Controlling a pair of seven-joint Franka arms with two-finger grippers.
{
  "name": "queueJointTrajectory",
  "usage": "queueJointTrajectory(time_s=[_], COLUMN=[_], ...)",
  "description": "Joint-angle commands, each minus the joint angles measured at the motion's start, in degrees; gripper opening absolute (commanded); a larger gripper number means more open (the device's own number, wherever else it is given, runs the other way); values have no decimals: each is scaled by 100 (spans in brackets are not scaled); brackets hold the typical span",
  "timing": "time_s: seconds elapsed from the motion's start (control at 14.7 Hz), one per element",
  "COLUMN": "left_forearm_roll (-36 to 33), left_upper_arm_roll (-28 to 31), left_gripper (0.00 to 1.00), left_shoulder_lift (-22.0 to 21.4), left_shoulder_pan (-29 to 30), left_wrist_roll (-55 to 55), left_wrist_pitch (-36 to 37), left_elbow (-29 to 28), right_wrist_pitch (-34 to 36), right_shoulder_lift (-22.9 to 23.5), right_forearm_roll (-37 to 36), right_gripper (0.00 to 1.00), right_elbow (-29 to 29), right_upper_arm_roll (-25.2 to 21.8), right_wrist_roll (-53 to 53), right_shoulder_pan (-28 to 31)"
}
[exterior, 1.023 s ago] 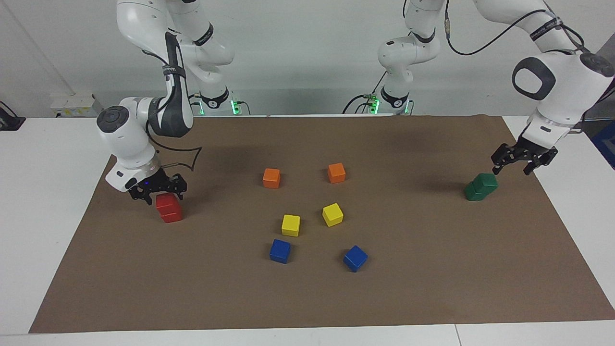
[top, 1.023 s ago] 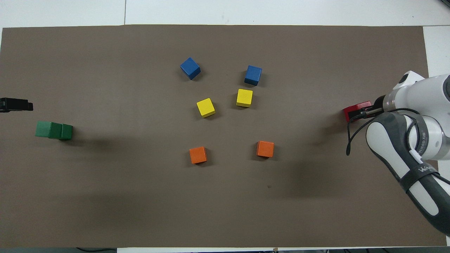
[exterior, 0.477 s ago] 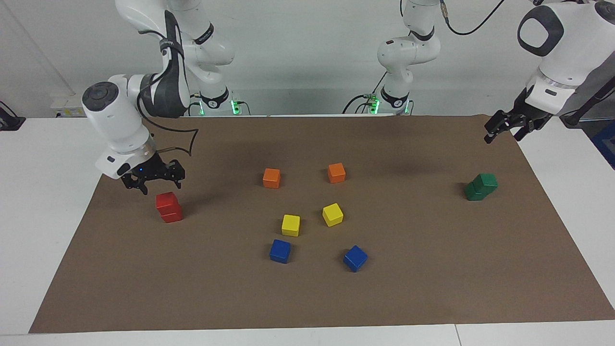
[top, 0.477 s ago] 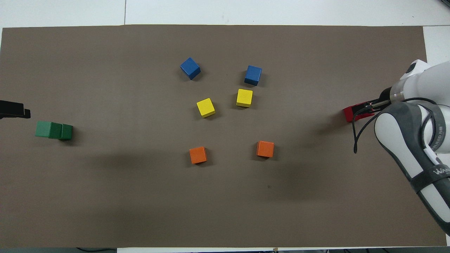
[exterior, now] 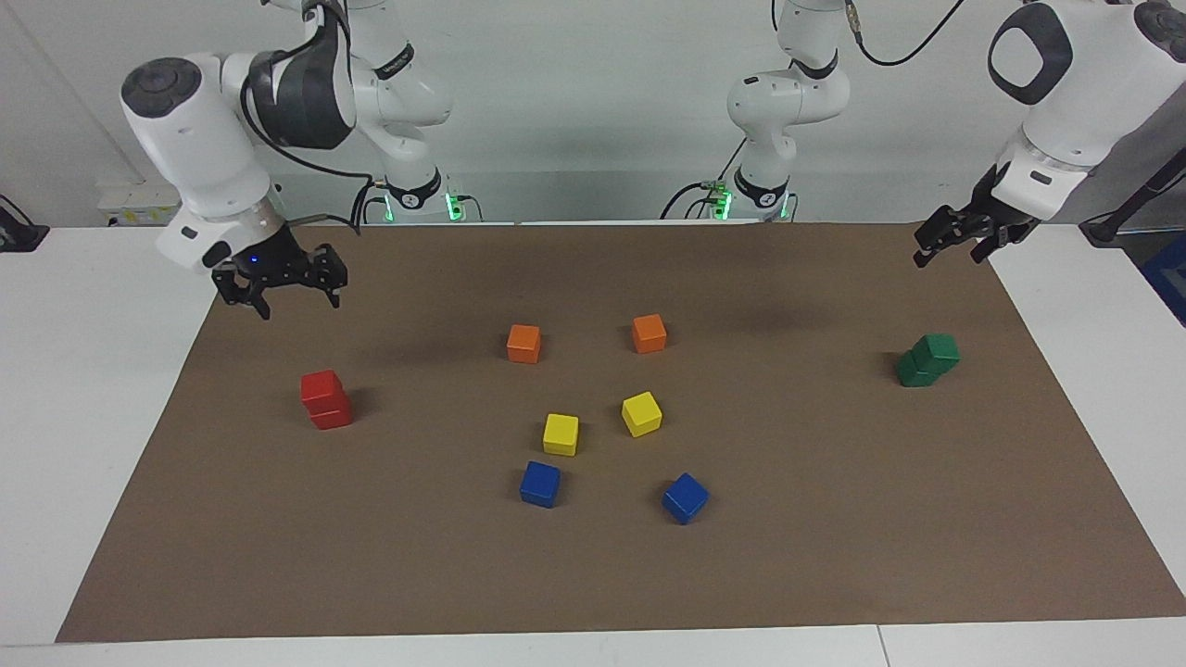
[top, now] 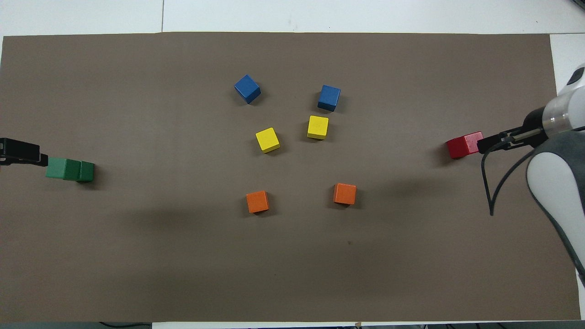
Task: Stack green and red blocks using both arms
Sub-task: 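Place the red cube beside the first red with the right gripper and withdraw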
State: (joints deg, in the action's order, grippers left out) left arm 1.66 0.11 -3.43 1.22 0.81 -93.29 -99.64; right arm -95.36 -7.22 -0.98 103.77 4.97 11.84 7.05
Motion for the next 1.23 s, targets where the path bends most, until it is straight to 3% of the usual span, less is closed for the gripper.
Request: queueJointTrajectory(time_s=[0.0, 0.34, 0.61, 1.16], left_forearm_roll=[-113, -306, -237, -113], left_upper_arm_roll=[103, 130, 130, 130], left_gripper=[100, 100, 100, 100], left_shoulder_lift=[-9, 17, 166, 149], left_shoulder_pan=[-174, -210, -210, -210], left_wrist_roll=[-63, -2, -10, -72], left_wrist_pitch=[171, 91, 293, 206], left_elbow=[190, 217, 612, 569], right_wrist_pitch=[308, 431, 405, 413], right_shoulder_lift=[141, 335, 379, 388], right_forearm_roll=[98, 256, 125, 63], right_gripper=[100, 100, 100, 100], right_elbow=[-418, -674, -735, -744], right_upper_arm_roll=[40, 40, 40, 40], right_wrist_roll=[-251, -560, -560, -525], right_shoulder_pan=[34, 42, 51, 77])
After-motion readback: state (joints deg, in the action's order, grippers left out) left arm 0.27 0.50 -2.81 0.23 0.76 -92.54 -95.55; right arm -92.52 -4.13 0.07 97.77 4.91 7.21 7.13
